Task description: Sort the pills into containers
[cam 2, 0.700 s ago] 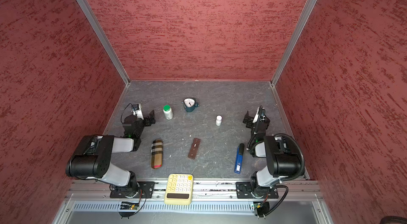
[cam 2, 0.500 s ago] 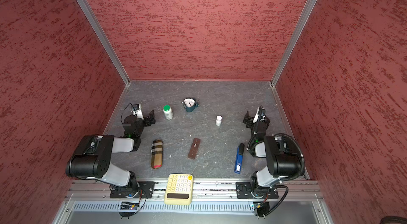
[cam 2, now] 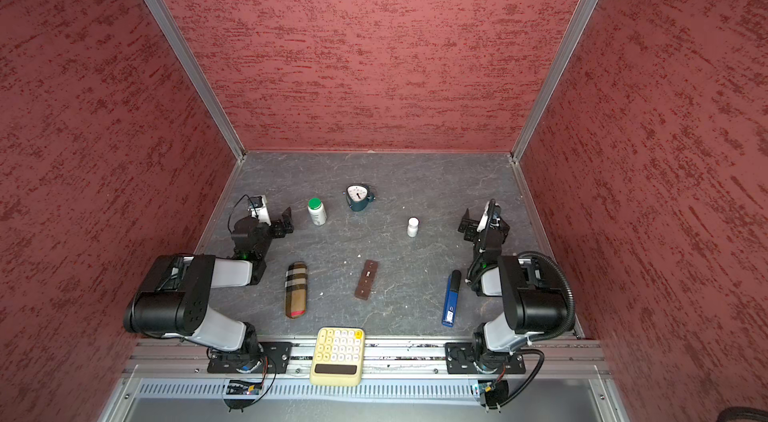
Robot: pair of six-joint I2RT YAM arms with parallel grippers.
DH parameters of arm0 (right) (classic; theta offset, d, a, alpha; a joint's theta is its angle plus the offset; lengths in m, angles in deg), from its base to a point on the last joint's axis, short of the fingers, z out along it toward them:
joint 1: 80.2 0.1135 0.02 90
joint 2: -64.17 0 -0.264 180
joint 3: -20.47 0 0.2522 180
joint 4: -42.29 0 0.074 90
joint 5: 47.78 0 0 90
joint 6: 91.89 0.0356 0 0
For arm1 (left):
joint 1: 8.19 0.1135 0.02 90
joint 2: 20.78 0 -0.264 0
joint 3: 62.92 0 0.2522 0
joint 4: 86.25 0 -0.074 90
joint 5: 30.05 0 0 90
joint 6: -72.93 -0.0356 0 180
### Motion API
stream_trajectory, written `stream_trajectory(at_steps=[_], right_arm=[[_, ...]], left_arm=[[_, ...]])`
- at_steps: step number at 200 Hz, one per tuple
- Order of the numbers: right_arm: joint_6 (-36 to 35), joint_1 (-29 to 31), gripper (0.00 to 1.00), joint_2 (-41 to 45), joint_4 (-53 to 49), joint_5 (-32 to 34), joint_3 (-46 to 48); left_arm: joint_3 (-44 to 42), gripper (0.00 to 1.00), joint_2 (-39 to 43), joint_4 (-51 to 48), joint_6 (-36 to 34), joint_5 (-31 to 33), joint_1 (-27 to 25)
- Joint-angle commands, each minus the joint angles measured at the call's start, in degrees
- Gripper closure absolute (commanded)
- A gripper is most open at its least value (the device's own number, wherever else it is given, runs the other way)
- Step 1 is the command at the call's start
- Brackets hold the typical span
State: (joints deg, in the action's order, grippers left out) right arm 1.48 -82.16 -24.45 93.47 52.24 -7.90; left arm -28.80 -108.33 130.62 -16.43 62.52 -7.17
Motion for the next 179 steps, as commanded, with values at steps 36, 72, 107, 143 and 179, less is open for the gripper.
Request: stream_trajectory(at_steps=[36, 72, 107, 143, 179], right_arm=[[-0.9, 0.1, 0.01, -0.2, 2.8, -0.7, -0.9], [0.6, 0.0, 0.01, 12.1, -8.9, 4.5, -2.1], [16.2, -0.2, 0.11, 26.6, -39.6, 8.5, -14.4], [28.7, -0.2, 0.22, 29.3, -69.9, 2.4, -27.7], [32.9, 0.9, 0.27, 29.3, -83.9, -6.9, -32.1]], left_arm=[[1.0, 0.00, -0.5, 1.3, 0.2, -1.0, 0.6], [9.4, 0.00, 10.0, -20.4, 0.4, 4.1, -0.9], [22.7, 0.04, 17.9, -45.0, 9.1, 11.3, -1.0], [33.2, 0.08, 24.0, -67.6, 15.9, 7.9, -2.2], [33.4, 0.14, 32.8, -79.8, 18.7, 6.0, -6.2]])
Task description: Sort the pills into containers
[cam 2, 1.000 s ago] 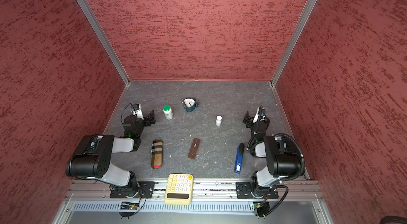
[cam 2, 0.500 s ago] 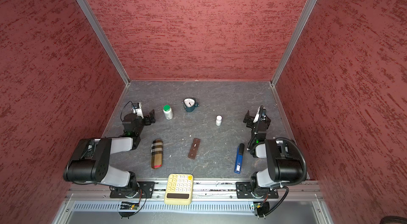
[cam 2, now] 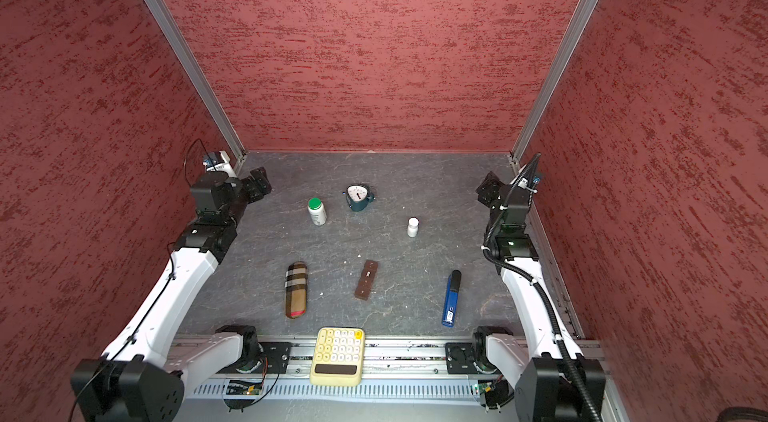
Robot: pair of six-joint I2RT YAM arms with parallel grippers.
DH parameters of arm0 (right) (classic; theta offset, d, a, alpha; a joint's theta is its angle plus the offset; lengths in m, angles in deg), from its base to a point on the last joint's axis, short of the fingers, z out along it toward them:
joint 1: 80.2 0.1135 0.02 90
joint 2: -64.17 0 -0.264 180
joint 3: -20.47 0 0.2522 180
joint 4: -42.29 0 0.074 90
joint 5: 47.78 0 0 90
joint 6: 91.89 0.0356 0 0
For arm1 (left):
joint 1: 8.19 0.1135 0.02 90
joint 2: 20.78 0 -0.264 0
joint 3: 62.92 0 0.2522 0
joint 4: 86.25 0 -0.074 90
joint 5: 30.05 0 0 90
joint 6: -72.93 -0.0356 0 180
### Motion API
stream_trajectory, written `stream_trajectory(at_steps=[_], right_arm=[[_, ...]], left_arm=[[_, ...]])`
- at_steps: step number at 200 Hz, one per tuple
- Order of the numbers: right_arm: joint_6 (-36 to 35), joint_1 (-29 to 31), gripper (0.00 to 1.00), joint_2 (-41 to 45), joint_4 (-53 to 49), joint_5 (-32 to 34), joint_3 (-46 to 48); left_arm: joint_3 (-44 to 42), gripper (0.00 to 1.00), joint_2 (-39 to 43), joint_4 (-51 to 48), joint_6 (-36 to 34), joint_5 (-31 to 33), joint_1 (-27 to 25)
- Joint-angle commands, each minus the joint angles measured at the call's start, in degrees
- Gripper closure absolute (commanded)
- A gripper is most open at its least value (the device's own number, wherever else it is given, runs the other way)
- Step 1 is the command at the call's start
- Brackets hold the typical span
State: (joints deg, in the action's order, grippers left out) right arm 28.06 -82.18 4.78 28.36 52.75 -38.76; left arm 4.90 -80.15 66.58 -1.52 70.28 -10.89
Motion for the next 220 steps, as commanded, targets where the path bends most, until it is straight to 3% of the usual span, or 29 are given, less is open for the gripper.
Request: stream_trajectory(at_steps=[1, 38, 72, 115, 156, 192, 220], right_arm=[[6.4, 1.0, 0.27, 0.2, -19.0, -7.4, -1.3], [8.6, 3.4, 0.28, 0.7, -29.6, -12.8, -4.0], [10.3, 8.4, 0.30, 1.2, -36.7, -13.9, -5.1], [13.8, 14.1, 0.28, 0.7, -39.1, -17.0, -5.4], [16.0, 22.9, 0.29, -5.5, -40.6, -16.7, -10.4], [12.9, 31.3, 0.31, -13.0, -44.8, -12.8, -17.6], [15.9, 37.9, 0.31, -16.1, -48.3, -8.9, -21.5]], left_arm=[[-0.3, 0.14, 4.9, -16.1, 3.9, -1.8, -2.6], [-2.3, 0.20, 11.5, -24.3, 8.8, -3.5, -6.8], [-4.0, 0.22, 11.9, -29.8, 12.1, -6.5, -10.8], [-7.6, 0.24, 11.7, -30.1, 15.7, -9.6, -14.2], [-8.6, 0.25, 11.8, -29.9, 16.5, -10.1, -14.4], [-9.0, 0.25, 11.9, -29.2, 15.7, -11.8, -14.4], [-10.5, 0.25, 11.5, -28.9, 16.4, -15.0, -14.5]])
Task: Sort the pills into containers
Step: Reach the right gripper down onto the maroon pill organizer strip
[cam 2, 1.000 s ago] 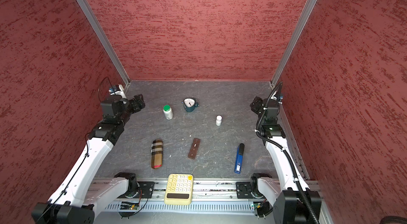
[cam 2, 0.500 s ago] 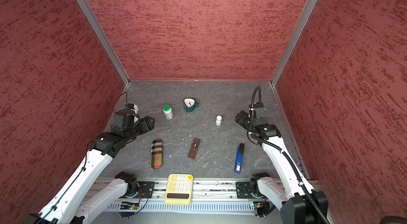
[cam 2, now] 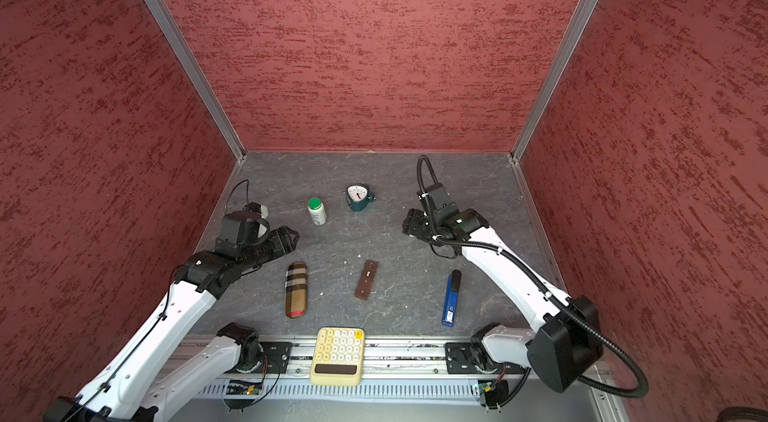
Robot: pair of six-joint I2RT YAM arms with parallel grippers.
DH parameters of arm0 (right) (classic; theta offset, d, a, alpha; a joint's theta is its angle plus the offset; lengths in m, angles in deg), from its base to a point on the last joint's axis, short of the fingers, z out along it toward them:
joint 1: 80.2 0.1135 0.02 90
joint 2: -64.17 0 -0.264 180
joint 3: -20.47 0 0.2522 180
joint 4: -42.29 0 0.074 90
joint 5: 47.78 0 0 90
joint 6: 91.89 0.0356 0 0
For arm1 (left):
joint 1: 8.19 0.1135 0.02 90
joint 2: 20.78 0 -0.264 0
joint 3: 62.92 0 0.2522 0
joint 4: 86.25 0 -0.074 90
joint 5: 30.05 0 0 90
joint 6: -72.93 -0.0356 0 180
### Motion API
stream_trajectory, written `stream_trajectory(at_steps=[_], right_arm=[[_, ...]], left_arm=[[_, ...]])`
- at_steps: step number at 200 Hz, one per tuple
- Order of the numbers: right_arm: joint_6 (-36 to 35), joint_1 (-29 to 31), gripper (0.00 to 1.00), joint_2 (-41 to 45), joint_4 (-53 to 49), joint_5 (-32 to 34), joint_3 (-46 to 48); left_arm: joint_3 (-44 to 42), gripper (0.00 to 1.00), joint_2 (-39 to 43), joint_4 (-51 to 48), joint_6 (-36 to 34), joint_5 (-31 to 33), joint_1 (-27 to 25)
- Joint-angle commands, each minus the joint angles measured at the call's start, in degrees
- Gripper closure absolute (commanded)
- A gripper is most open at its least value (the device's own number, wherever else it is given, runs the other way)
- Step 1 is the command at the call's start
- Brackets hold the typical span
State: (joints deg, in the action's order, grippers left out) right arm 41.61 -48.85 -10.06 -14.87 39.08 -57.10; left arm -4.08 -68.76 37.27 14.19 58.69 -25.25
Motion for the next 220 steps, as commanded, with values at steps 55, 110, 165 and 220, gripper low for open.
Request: stream_trajectory(at_steps=[55, 110, 165, 220], right_arm=[[16.5, 18.0, 0.31, -7.7, -4.9, 6.2, -3.8], [25.8, 27.6, 0.24, -19.9, -4.0, 5.8, -7.1], [28.5, 30.6, 0.20, -29.4, -4.4, 5.2, -11.0], [28.8, 30.8, 0.23, -33.6, -6.3, 7.6, -12.5]], left_arm=[[-6.0, 0.28, 2.0, 0.6, 4.7, -6.6, -5.6], [-7.2, 0.23, 6.1, -2.4, 6.0, -4.9, -6.7], [-6.8, 0.18, 7.6, -3.3, 6.2, -4.8, -6.7], [-6.6, 0.17, 8.2, -3.2, 6.4, -5.3, -6.7]])
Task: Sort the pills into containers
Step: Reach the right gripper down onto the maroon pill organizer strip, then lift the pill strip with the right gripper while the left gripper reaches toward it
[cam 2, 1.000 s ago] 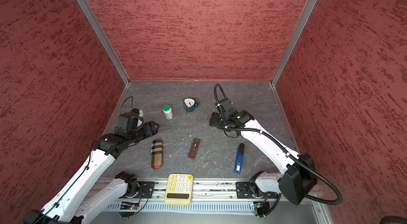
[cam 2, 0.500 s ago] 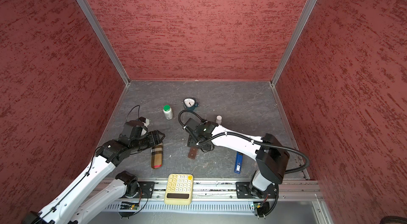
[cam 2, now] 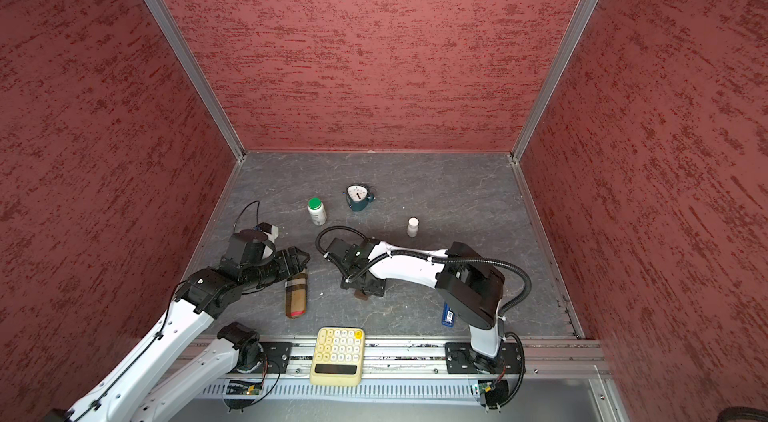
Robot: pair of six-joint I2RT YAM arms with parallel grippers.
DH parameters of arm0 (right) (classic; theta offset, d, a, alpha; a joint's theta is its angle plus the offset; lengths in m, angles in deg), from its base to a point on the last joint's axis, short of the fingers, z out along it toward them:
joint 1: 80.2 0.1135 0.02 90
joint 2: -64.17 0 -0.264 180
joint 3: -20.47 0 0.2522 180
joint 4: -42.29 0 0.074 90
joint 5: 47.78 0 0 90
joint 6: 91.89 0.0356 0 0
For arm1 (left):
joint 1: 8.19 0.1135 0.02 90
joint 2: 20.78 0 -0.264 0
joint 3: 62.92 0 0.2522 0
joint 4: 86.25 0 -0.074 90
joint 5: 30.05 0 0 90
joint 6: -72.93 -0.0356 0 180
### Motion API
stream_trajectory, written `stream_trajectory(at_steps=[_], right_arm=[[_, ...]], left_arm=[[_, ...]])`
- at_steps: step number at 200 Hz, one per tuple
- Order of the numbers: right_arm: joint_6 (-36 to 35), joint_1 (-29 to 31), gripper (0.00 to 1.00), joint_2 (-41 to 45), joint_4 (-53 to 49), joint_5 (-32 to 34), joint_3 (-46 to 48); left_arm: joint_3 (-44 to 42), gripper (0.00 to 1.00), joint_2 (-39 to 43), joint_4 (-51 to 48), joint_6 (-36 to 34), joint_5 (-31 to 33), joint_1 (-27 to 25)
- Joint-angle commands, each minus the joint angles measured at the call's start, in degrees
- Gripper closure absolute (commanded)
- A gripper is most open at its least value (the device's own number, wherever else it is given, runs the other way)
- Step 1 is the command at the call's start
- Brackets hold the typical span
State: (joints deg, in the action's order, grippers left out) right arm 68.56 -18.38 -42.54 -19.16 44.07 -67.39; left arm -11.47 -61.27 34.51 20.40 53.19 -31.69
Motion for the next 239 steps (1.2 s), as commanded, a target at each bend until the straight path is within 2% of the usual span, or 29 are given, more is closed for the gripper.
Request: stream_trajectory(at_steps=[1, 59, 145, 180, 202, 239], right_arm=[[1.9, 0.3, 0.23, -1.1, -1.9, 2.5, -2.3], [1.6, 0.6, 0.32, -5.0, 0.1, -0.3, -2.6], [-0.4, 0.9, 0.55, -4.8, -1.6, -0.4, -2.7], [-2.2, 0.9, 0.66, -2.6, -3.0, 0.5, -2.5], [-5.0, 1.0, 0.66, 0.4, -3.0, 1.6, -1.6], [-14.7, 0.9, 0.65, 8.5, 2.6, 0.8, 2.2]], left_arm=[[0.8, 0.17, 0.7, -0.4, 0.1, 0.2, -0.2], [0.8, 0.16, 0.9, -0.3, 0.0, 0.4, -0.2], [0.1, 0.18, -0.2, 1.5, 0.1, -1.1, 0.0], [-1.2, 0.20, -1.1, 6.7, -0.9, -6.9, 0.0], [-2.8, 0.20, -2.1, 11.4, -0.4, -11.6, 0.1], [-5.4, 0.20, -3.9, 22.5, 2.9, -21.3, 0.0]])
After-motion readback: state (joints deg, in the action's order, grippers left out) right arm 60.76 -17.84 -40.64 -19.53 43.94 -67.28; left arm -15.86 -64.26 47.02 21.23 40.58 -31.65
